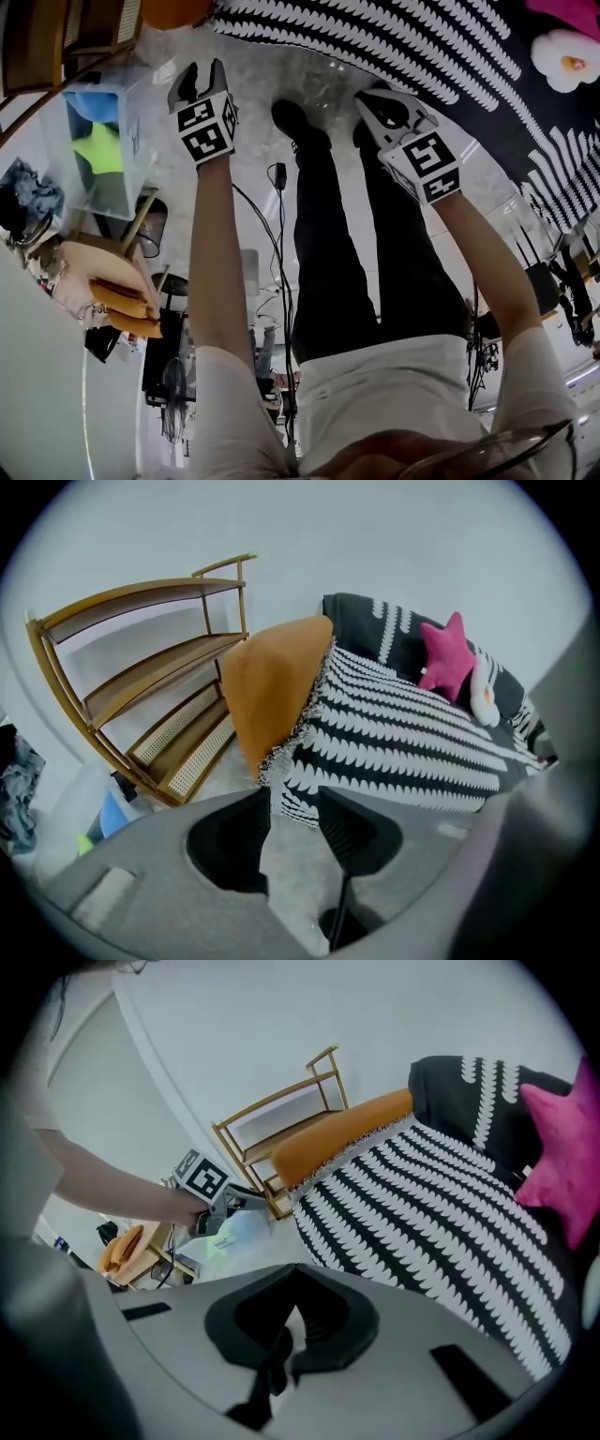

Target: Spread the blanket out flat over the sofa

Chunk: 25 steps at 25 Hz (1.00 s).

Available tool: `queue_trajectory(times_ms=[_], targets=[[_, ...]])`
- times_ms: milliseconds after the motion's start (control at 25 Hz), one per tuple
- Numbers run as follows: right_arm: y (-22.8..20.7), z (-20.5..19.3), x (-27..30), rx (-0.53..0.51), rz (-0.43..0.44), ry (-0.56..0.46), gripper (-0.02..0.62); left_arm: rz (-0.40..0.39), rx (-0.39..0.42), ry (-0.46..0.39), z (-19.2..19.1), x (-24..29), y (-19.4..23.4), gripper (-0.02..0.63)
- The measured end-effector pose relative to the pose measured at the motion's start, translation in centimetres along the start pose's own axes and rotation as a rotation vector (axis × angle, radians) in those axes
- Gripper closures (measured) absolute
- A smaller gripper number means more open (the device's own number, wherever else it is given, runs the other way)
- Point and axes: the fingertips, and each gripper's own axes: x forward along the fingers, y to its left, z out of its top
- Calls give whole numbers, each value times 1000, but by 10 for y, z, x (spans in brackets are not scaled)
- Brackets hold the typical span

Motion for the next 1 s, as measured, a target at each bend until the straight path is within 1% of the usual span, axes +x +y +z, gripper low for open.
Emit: queue_trajectory(times_ms=[200, 360, 440, 560, 680, 880, 1000], targets=[[15, 11, -34, -21, -9, -9, 598, -29, -51, -50, 11, -39, -24, 449], [27, 42, -65, -34, -12, -33, 598, -42, -98, -88, 34, -79, -37, 490], [31, 61, -83, -67, -20, -54, 598, -50, -115, -114, 48, -100, -47, 508], [40, 94, -115, -110, -18, -95, 598, -57, -113, -142, 70, -134, -61, 518], [47, 121, -155, -129, -19, -110, 598, -68, -102, -156, 93, -177, -77, 531], [50, 165, -234, -182, -46, -145, 598, -86, -70, -220, 147, -257, -107, 561], [50, 185, -277, -229, -67, -152, 598, -92, -56, -243, 171, -302, -124, 570]])
